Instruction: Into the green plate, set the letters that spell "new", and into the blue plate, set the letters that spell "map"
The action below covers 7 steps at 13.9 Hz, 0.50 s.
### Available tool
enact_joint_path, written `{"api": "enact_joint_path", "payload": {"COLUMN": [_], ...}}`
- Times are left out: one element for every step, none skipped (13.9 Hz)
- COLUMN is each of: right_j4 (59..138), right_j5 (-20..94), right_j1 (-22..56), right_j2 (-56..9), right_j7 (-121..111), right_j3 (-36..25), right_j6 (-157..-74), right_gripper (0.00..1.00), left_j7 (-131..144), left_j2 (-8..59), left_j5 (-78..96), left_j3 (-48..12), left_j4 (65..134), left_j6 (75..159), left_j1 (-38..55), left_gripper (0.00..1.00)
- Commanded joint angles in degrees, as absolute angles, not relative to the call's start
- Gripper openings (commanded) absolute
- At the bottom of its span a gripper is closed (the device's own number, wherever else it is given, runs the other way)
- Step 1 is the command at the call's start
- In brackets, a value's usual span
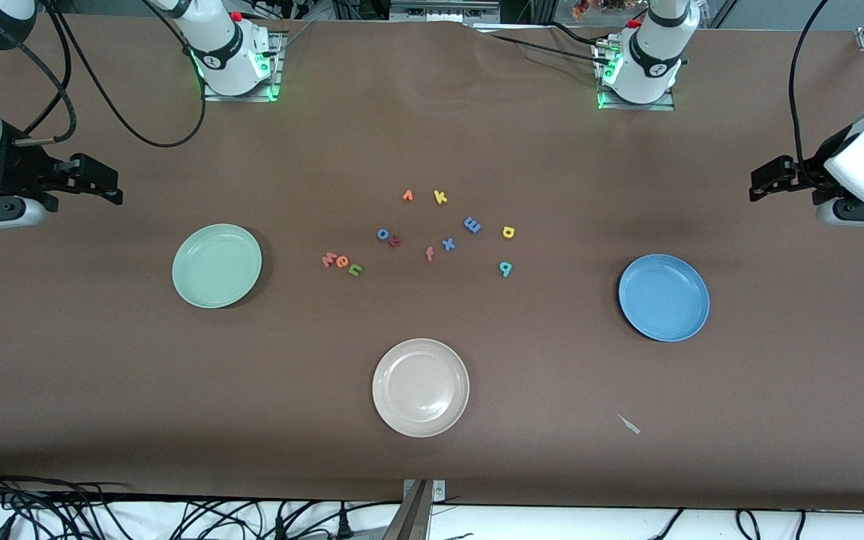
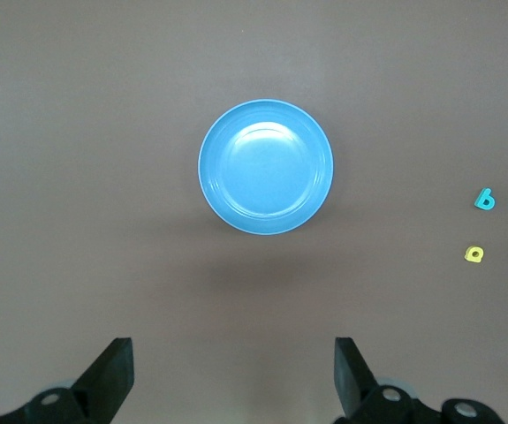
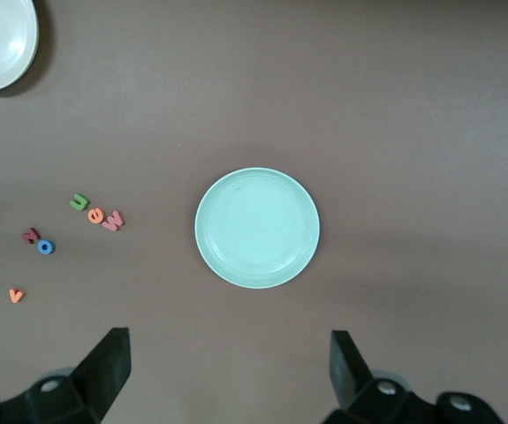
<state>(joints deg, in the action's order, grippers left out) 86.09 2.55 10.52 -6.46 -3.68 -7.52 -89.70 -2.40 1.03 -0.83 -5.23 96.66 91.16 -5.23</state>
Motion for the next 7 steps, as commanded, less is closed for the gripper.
{"api": "enact_joint_path", "payload": {"right_j4": [86.66,86.66,86.75,86.75,87.01,87.53,87.63], "right_j5": [3.34,3.34,3.34,3.17,3.16,3.34,3.6], "right_j1": [10.63,10.72,10.72,10.81,10.81,10.72,10.72], "right_j2": [-6.06,-6.5,-6.5,-6.5,-6.59,-7.03,-7.55], "right_j7": [-3.78,-3.61,-3.52,-3.52,-3.43,-3.43,-2.99], "right_j3": [-7.47,-7.3,-7.21,-7.03,-7.03,-7.03,-7.03], "right_j6": [-90.44,-90.35,-90.18,-90.09,-90.17,-90.52,-90.96], "right_gripper": [1.0,1.0,1.0,1.0,1.0,1.0,1.0], "left_j7": [-3.43,-3.34,-3.43,-2.82,-2.73,-2.81,-2.64], "left_j2": [0.97,1.84,2.63,2.9,3.94,5.26,6.49], "left_j5": [-0.97,-0.88,-0.53,-0.61,-0.18,0.26,0.44], "left_j3": [-5.1,-5.1,-5.1,-5.1,-5.1,-5.18,-5.45], "left_j4": [96.33,95.98,94.93,94.83,94.66,94.57,94.57], "left_j6": [91.84,92.02,92.02,92.37,93.59,94.04,94.04], "left_j1": [-4.57,-4.4,-4.48,-4.4,-3.7,-2.56,-0.46], "left_gripper": [1.0,1.0,1.0,1.0,1.0,1.0,1.0]}}
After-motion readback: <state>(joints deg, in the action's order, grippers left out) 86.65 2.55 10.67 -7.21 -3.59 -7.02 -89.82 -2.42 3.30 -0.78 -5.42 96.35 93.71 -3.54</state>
